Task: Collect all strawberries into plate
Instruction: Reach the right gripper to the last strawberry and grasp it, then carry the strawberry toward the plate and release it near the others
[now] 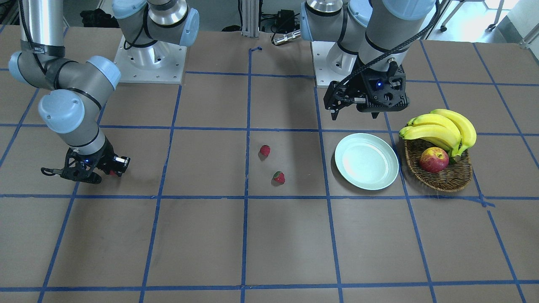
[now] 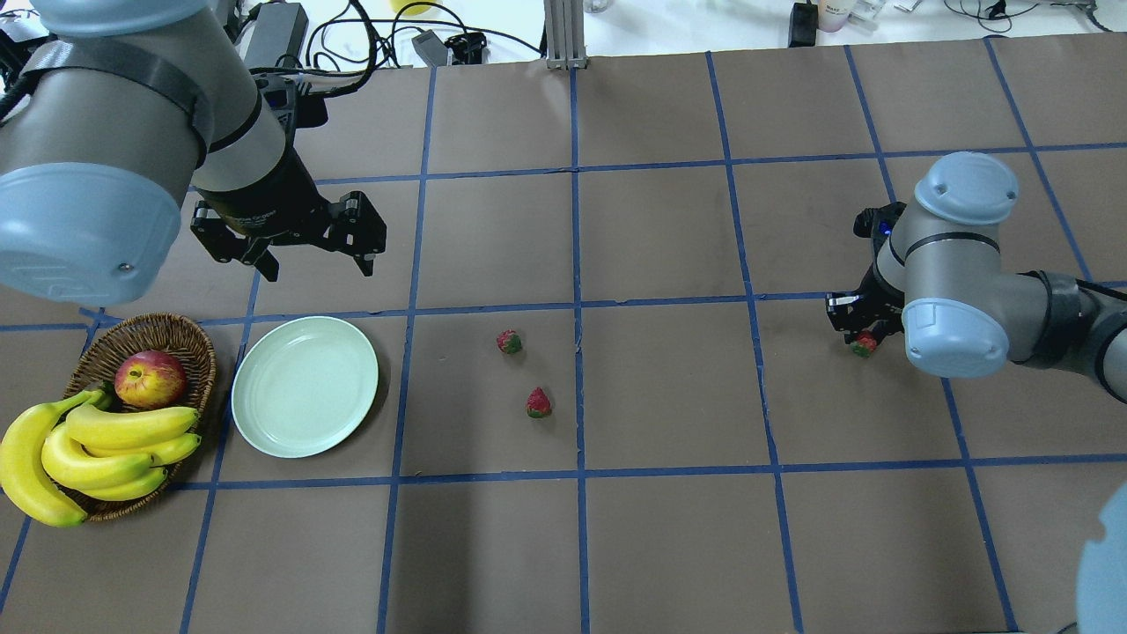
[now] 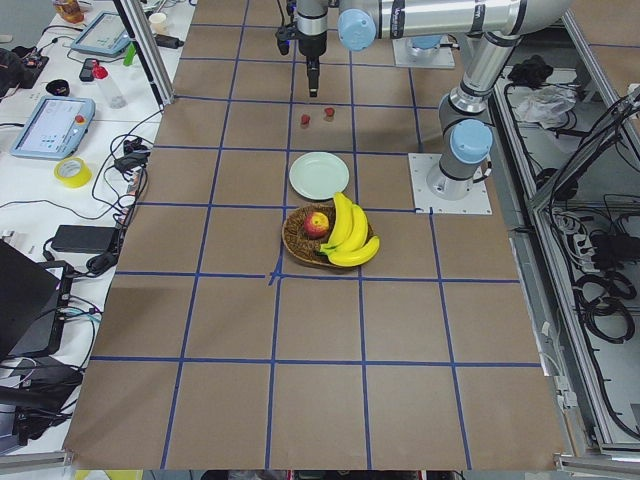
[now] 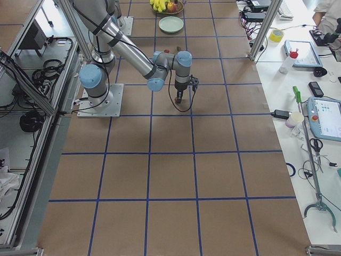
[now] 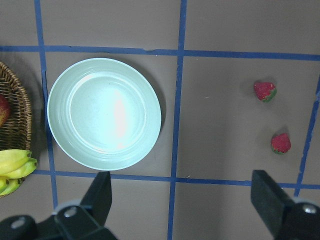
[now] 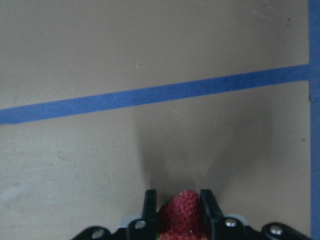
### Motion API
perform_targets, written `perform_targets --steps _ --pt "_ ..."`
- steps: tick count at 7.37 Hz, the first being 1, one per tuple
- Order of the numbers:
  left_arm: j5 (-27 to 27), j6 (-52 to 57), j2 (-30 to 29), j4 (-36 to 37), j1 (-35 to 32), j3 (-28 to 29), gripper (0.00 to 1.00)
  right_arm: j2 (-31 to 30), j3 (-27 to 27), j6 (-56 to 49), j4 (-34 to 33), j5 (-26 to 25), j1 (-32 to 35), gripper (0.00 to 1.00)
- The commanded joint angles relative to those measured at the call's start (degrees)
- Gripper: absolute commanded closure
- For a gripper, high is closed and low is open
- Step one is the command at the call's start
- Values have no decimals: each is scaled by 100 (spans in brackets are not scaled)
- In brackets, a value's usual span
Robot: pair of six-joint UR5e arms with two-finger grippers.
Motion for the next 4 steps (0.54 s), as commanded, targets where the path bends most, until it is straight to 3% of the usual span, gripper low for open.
perform_targets --steps 1,2,4 --pt "7 0 16 -1 -32 -1 0 -406 -625 254 1198 329 524 100" --pt "7 0 16 7 -32 8 0 -399 -951 1326 1571 367 1164 100" --pt "33 0 -45 -19 73 -1 0 -67 -1243 3332 1357 708 2684 100"
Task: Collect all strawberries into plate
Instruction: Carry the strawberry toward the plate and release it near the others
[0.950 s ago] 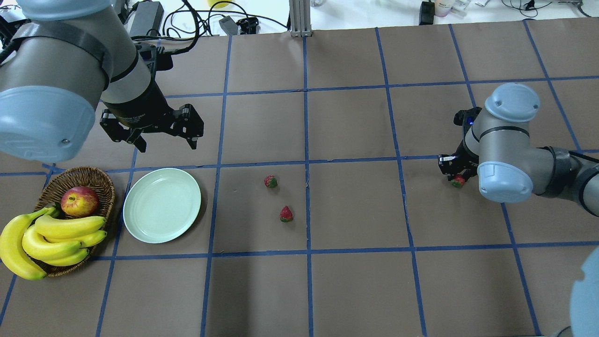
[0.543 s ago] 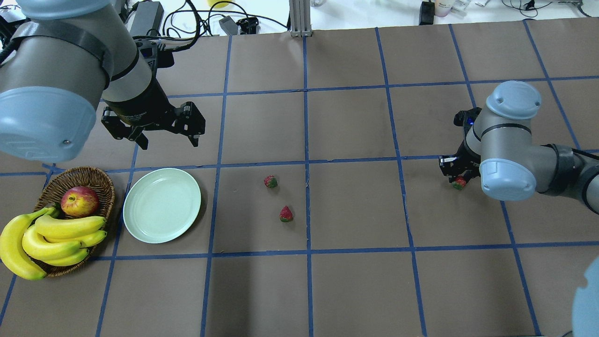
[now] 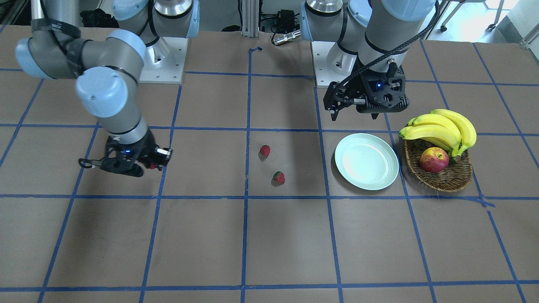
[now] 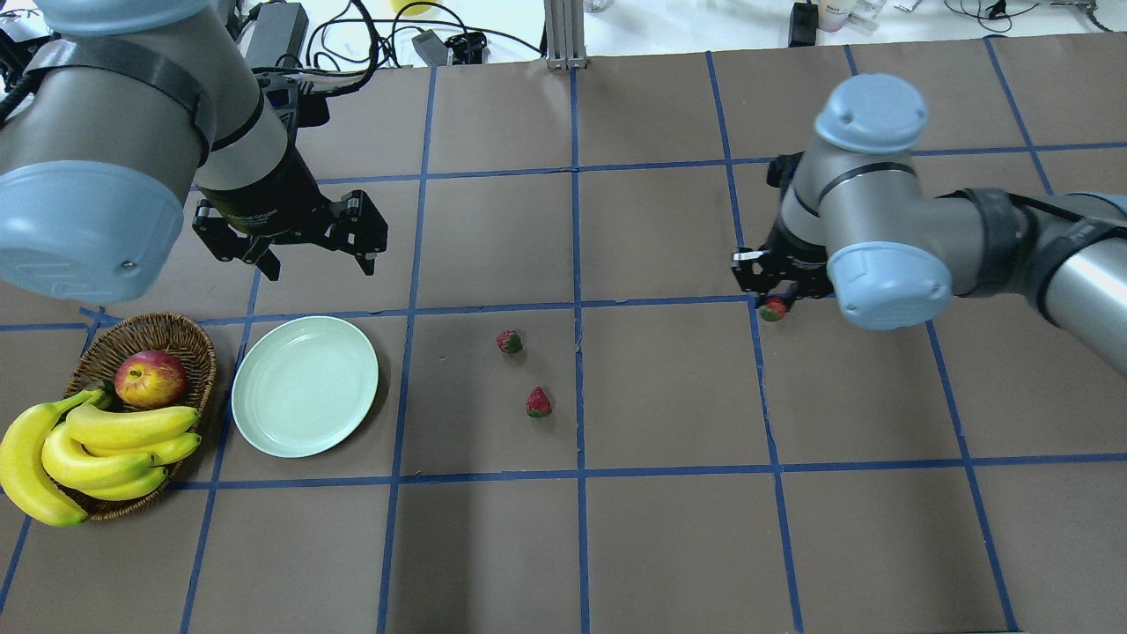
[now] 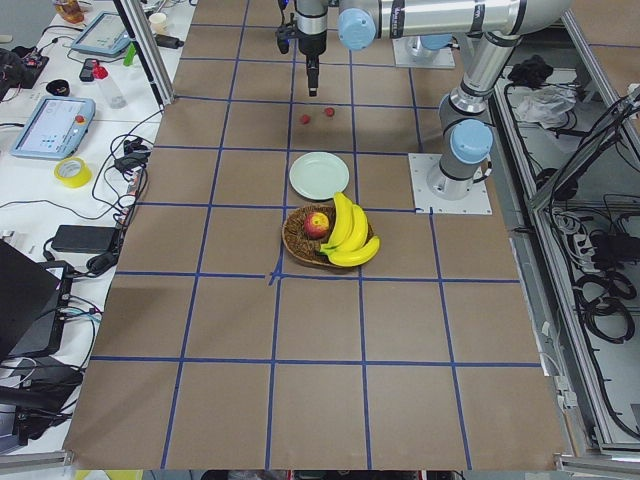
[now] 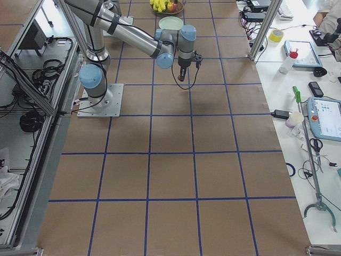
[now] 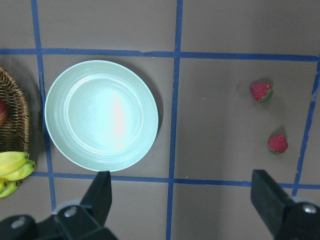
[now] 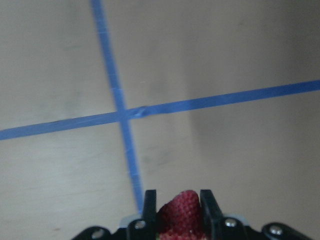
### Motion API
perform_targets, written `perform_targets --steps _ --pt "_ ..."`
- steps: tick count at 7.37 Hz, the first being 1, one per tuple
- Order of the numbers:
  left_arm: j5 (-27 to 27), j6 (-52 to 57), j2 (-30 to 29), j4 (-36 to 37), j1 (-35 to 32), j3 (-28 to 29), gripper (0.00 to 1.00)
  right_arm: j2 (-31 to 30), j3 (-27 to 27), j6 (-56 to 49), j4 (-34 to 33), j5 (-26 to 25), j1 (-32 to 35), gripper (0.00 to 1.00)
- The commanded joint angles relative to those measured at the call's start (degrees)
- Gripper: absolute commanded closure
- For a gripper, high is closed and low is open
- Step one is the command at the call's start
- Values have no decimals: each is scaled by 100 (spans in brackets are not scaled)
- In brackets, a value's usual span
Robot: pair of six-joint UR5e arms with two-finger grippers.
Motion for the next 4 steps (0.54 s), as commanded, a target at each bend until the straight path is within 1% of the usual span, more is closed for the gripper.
perform_targets --steps 1,2,3,4 --pt "38 -4 -24 -30 56 -3 0 599 -361 2037 -618 396 1399 100" --pt "3 -21 -24 -12 39 -12 0 960 -571 2776 -867 589 1813 100" --pt "-49 -13 -24 -12 56 -3 0 1225 -799 2975 -948 609 2026 100" --pt "-41 -47 -41 -47 74 -21 0 1419 -871 3160 -1036 844 2081 100"
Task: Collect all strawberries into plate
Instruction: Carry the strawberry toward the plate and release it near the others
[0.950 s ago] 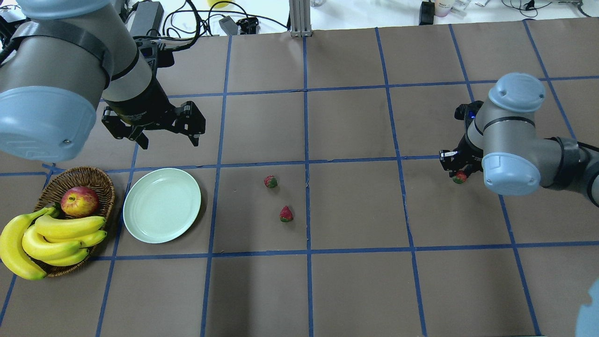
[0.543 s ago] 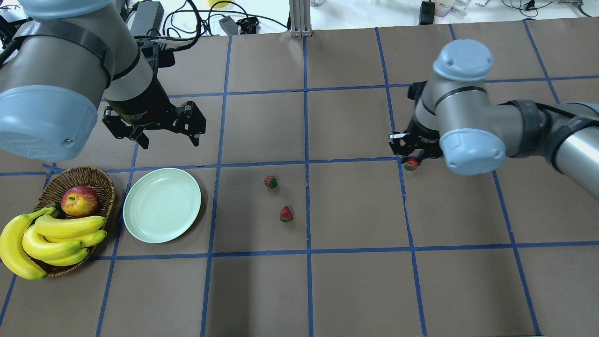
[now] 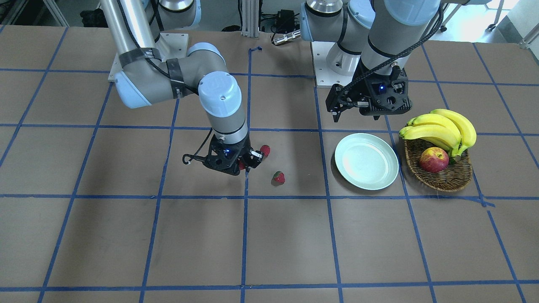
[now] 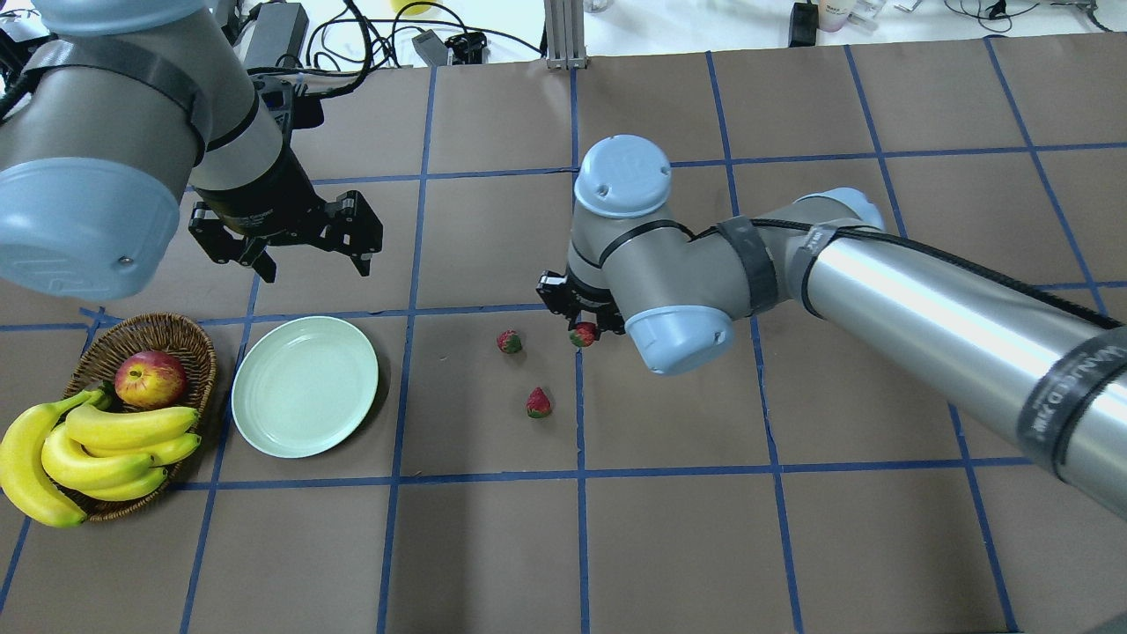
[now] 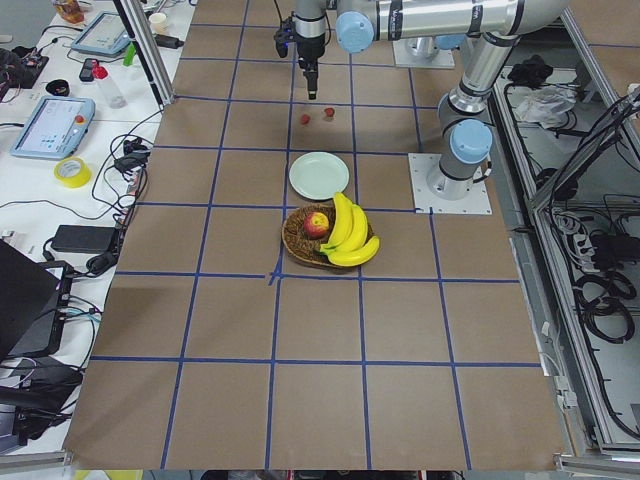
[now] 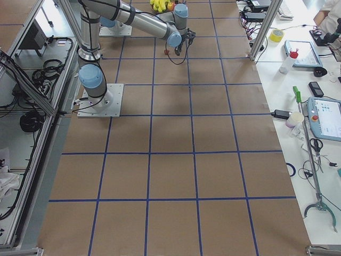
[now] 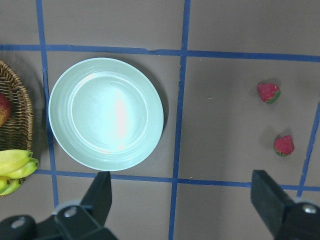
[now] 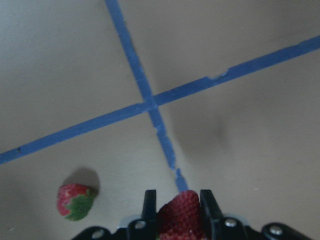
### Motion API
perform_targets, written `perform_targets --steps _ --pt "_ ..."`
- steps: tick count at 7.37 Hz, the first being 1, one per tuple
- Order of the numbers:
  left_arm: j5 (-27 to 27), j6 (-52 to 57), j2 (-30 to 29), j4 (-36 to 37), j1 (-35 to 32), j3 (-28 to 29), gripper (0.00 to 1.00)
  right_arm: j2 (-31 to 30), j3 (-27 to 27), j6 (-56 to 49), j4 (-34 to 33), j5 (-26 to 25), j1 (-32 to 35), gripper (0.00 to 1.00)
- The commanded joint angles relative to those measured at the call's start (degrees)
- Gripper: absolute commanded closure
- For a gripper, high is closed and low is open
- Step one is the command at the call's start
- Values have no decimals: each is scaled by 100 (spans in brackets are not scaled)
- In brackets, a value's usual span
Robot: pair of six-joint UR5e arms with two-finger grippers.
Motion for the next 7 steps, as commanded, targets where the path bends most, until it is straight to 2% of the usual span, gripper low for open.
perform_targets --steps 1,2,3,4,5,6,7 --pt "-24 -52 -47 -33 9 -11 0 430 -171 451 -371 336 231 100" --pt "-15 -87 -56 -25 0 -11 0 475 -162 425 -382 337 231 100" --pt "-15 -96 -73 -7 0 -20 0 501 -162 416 -382 337 240 93" --pt "11 -87 -100 -7 0 -20 0 519 -153 416 -382 337 231 69" --pt "-15 -87 -152 10 0 -20 0 519 -144 425 -391 311 231 26" --pt "-15 -96 -187 28 0 -11 0 467 -188 451 -408 215 231 1" --pt "-15 -105 -223 28 0 -11 0 362 -362 417 -391 170 222 0"
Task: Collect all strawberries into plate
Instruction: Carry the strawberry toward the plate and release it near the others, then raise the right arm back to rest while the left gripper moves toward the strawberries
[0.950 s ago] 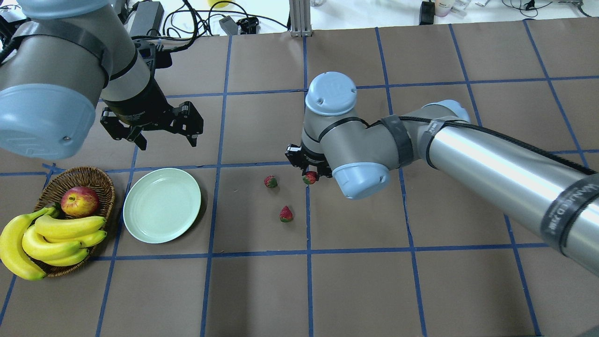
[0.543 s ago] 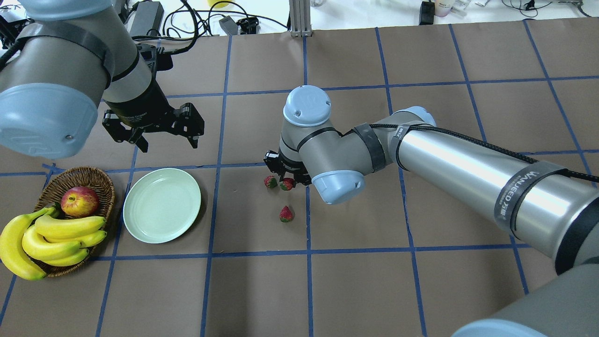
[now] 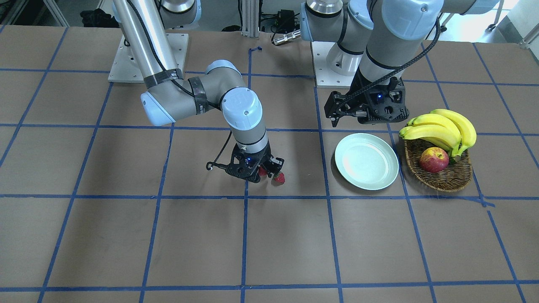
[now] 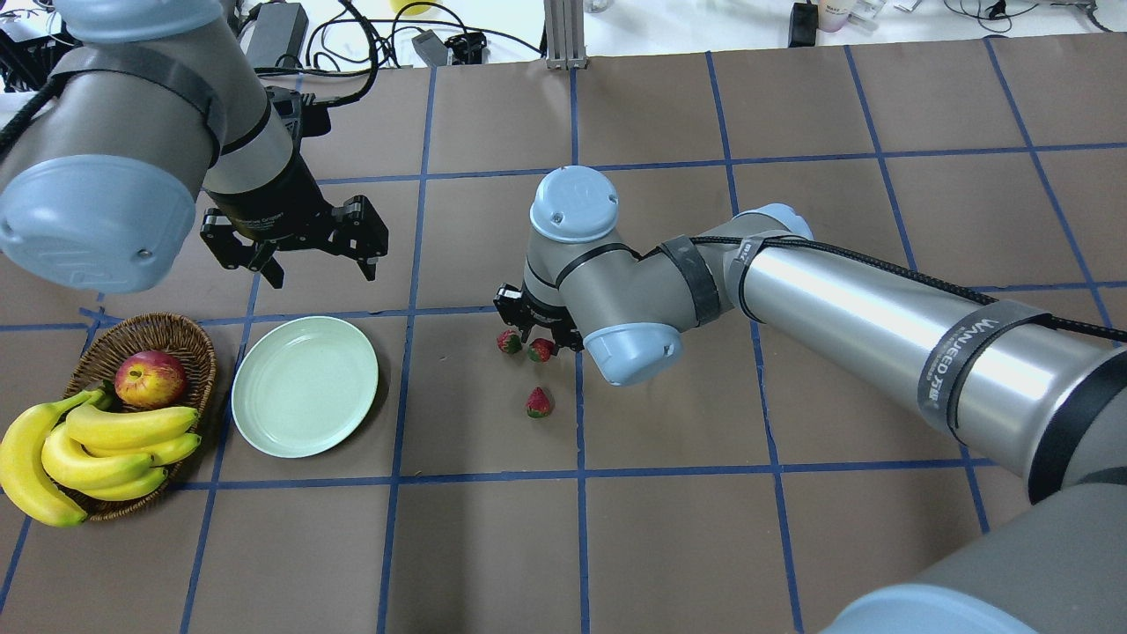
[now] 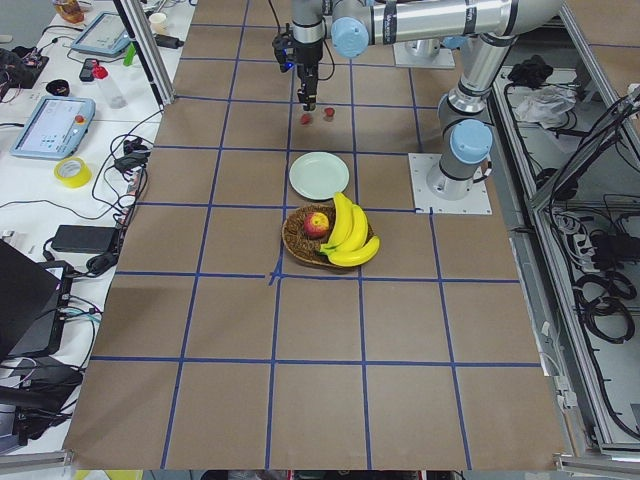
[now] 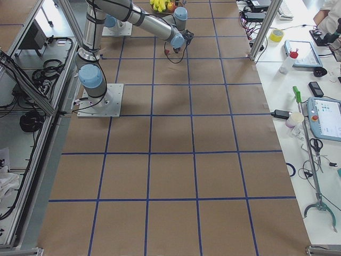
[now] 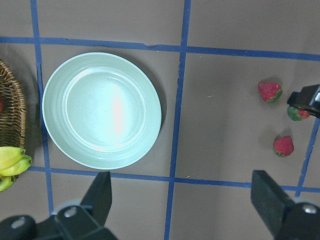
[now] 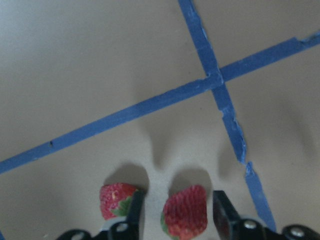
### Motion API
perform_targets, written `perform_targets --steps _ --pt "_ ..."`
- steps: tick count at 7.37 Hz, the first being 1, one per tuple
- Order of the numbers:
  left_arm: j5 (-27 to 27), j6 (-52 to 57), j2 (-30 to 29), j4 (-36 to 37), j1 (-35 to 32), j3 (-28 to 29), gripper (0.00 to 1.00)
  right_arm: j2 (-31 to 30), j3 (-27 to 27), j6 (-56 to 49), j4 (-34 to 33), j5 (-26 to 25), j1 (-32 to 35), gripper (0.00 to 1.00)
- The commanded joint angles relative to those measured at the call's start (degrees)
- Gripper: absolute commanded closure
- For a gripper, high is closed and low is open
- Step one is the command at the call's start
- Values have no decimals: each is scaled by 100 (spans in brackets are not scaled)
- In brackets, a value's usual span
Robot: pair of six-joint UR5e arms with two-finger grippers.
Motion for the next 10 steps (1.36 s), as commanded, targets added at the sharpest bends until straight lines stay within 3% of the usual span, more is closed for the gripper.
perform_targets --steps 1,2,3,5,6,8,10 --pt "-2 -10 -47 17 0 13 0 -202 -374 -277 162 -71 -173 0" --pt "-11 -18 -65 18 -35 13 0 -455 -507 -845 781 -175 -462 0" --pt "-46 -210 -152 165 -44 4 0 -797 -456 -1904 1483 -655 -969 0" --pt "-842 -308 -424 997 -123 -292 0 -1291 -700 -3883 2286 -880 -2277 0" --pt "-890 -596 -591 1707 -210 -660 0 -1475 -997 -4414 2934 -862 -2702 0" --pt "-1152 -1455 -994 2573 -473 -1094 0 -1783 -1927 -4481 4165 -897 -2671 0" --pt "-1215 -1931 -1504 3038 -536 -1095 0 -2239 -2205 -4454 4548 -906 -2417 0"
